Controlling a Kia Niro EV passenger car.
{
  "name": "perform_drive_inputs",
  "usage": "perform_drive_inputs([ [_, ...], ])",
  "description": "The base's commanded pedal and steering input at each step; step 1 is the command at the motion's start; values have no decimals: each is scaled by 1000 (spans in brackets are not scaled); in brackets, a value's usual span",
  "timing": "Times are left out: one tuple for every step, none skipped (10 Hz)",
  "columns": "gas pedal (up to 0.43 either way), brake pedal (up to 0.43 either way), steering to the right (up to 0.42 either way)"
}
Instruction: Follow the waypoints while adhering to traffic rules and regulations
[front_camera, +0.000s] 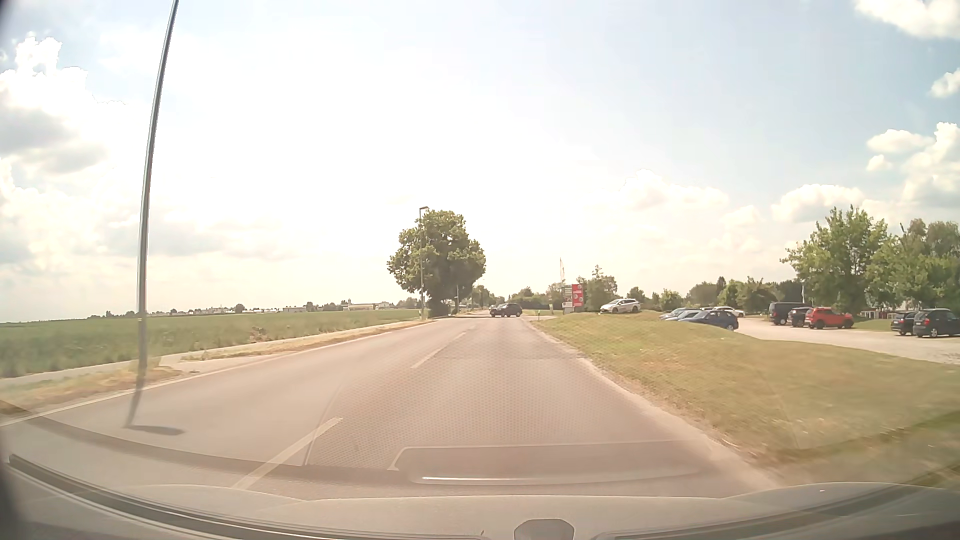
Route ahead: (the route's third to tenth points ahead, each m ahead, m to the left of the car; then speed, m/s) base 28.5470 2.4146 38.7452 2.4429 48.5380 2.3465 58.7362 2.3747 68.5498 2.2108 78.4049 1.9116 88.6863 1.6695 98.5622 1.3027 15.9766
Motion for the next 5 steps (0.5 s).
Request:
perform_drive_inputs([
  [67, 0, -2],
  [67, 0, -1],
  [79, 0, -1],
  [130, 0, -1],
  [157, 0, -1],
])
